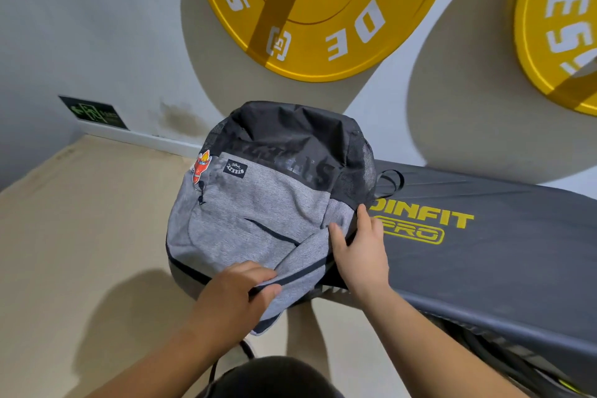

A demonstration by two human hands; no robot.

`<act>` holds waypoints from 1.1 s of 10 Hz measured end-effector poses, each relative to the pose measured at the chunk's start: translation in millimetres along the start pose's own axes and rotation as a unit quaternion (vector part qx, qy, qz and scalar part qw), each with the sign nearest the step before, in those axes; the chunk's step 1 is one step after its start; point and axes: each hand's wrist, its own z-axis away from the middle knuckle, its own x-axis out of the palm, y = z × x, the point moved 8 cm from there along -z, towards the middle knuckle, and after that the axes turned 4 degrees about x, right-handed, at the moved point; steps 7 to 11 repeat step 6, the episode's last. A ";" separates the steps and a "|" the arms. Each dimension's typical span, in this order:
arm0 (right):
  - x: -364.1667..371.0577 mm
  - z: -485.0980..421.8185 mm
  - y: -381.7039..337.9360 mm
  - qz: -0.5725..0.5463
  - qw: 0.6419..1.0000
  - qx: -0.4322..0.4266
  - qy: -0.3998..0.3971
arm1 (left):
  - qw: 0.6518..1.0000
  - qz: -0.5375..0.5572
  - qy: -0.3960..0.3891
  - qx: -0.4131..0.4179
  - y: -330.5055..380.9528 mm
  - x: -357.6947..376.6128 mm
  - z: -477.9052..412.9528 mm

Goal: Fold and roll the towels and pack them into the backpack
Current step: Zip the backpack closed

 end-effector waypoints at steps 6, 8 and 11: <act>-39.2 -34.8 -18.3 0.015 0.999 -0.015 -0.029 | 0.996 0.074 0.042 0.023 20.6 -79.8 -10.5; -39.2 -34.8 -18.3 0.015 0.999 -0.015 -0.029 | 0.996 0.074 0.042 0.023 20.6 -79.8 -10.5; -39.2 -34.8 -18.3 0.015 0.999 -0.015 -0.029 | 0.996 0.074 0.042 0.023 20.6 -79.8 -10.5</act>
